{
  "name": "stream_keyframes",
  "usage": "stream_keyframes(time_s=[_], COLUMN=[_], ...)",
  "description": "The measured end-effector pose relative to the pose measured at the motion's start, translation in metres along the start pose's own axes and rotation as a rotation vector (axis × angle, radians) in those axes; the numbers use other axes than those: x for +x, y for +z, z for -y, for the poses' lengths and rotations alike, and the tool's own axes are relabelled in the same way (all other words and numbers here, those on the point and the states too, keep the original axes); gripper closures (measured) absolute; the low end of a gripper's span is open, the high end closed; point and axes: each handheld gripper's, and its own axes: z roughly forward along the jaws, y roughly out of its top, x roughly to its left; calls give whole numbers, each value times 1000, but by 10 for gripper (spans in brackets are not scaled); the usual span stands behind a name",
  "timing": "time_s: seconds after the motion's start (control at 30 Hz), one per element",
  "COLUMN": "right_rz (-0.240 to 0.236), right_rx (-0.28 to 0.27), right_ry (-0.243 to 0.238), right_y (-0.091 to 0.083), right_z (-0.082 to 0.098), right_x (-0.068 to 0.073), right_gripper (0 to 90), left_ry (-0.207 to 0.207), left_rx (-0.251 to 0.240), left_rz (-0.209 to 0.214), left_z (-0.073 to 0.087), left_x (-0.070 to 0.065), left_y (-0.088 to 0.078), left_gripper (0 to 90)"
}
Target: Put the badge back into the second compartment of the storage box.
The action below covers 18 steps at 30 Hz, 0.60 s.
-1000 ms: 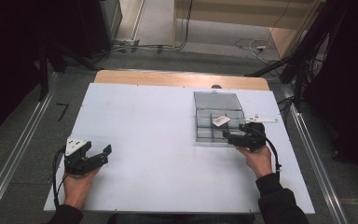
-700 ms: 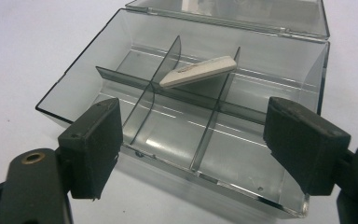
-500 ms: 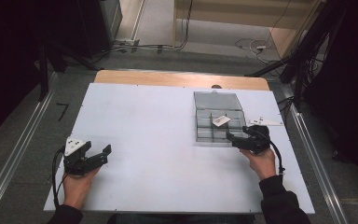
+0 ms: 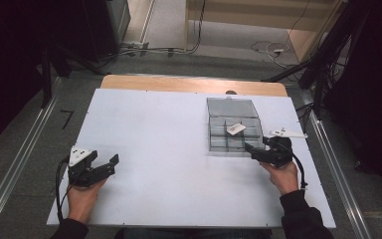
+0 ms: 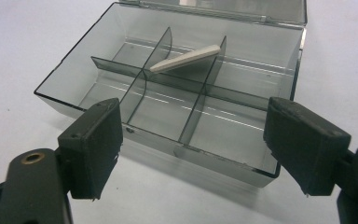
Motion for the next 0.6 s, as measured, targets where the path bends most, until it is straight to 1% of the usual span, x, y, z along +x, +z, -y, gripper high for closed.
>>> stream_keyframes(time_s=[0.6], right_rz=[3], right_rx=[3], right_ry=[-3], right_y=[-7], right_z=[7], right_x=[-2], right_gripper=[179], left_ry=[0], left_rx=[-2], left_rz=[3], left_z=[0], left_x=[0], left_y=[0], left_gripper=[203])
